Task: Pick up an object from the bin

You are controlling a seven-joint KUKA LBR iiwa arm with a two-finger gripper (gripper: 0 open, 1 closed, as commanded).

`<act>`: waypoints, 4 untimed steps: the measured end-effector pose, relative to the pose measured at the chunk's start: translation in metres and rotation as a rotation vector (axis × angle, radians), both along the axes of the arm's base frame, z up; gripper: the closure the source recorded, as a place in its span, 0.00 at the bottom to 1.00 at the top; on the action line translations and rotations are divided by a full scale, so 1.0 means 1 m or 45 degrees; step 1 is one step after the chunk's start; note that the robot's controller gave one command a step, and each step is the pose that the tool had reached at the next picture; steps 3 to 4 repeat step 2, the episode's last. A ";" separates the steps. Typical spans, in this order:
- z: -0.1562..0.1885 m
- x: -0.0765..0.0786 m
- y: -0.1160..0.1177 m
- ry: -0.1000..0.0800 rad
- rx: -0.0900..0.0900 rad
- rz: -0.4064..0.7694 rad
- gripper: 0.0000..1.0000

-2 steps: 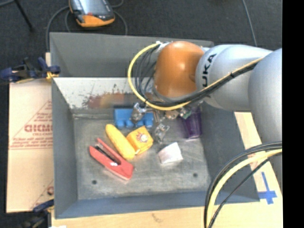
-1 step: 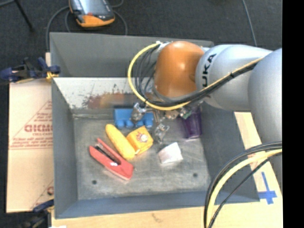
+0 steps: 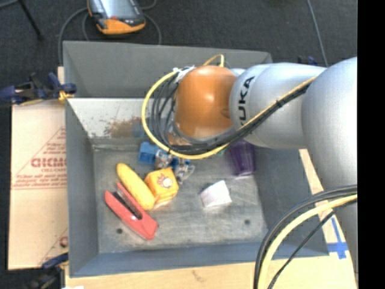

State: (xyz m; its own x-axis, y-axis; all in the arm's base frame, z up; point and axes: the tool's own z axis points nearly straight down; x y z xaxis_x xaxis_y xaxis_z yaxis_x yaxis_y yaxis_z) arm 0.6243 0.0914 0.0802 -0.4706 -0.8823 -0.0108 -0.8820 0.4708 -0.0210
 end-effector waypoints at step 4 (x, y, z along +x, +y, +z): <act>0.137 0.014 0.015 0.020 0.004 -0.003 1.00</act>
Offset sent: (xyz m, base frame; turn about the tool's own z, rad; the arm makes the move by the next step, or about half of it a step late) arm 0.0118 0.0152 0.1344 -0.0029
